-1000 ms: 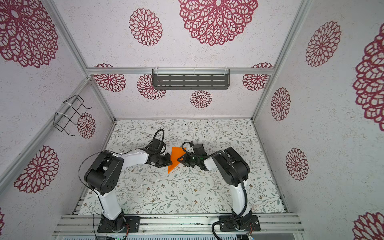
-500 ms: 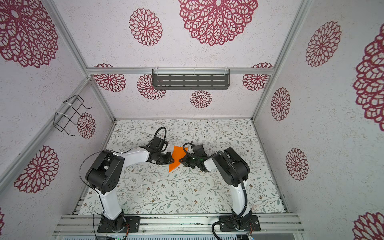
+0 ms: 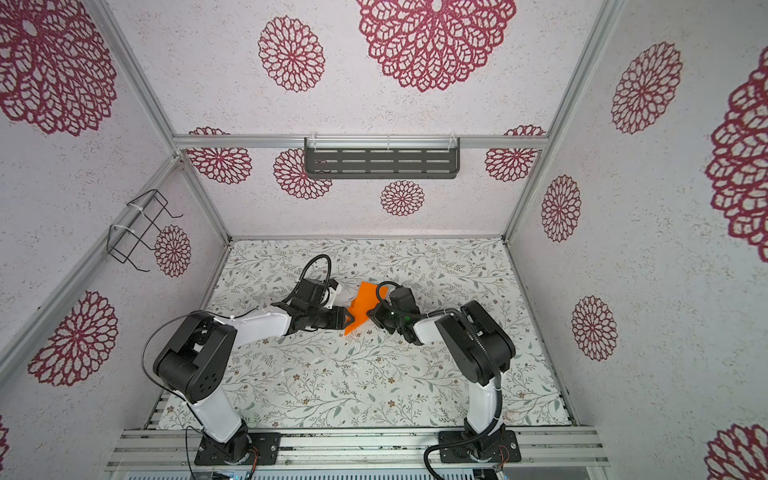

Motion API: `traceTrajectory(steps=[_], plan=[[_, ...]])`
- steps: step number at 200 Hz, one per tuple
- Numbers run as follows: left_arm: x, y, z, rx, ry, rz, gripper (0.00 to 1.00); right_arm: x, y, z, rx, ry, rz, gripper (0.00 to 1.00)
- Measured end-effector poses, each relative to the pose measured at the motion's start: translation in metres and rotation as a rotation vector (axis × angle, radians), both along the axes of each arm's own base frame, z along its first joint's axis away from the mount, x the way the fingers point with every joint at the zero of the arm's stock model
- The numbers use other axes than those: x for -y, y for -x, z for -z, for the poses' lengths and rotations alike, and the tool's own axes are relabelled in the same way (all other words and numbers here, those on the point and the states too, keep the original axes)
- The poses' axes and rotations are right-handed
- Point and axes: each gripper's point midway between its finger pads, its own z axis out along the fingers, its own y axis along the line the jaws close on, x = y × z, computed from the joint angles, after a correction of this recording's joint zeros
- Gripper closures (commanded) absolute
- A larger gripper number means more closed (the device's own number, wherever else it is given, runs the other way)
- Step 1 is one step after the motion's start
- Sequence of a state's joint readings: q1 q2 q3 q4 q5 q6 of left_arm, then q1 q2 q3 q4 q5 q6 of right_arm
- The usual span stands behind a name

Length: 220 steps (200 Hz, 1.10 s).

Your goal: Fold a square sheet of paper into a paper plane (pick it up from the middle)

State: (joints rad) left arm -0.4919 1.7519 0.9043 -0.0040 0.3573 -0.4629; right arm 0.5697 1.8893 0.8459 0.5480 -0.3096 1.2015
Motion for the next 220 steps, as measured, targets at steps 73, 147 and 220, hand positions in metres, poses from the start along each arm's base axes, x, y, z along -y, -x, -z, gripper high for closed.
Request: traceTrajectory(steps=[73, 147, 220], plan=[[0.023, 0.019, -0.005, 0.324, -0.049, 0.207, 0.36, 0.015, 0.000, 0.016, -0.089, 0.053, 0.080, 0.98], [0.038, 0.004, 0.011, 0.529, -0.144, 0.308, 0.37, 0.016, -0.001, 0.001, -0.091, 0.035, 0.084, 0.94], [0.038, -0.002, 0.024, 0.572, -0.182, 0.333, 0.40, 0.010, 0.003, -0.010, -0.096, 0.003, 0.043, 0.89]])
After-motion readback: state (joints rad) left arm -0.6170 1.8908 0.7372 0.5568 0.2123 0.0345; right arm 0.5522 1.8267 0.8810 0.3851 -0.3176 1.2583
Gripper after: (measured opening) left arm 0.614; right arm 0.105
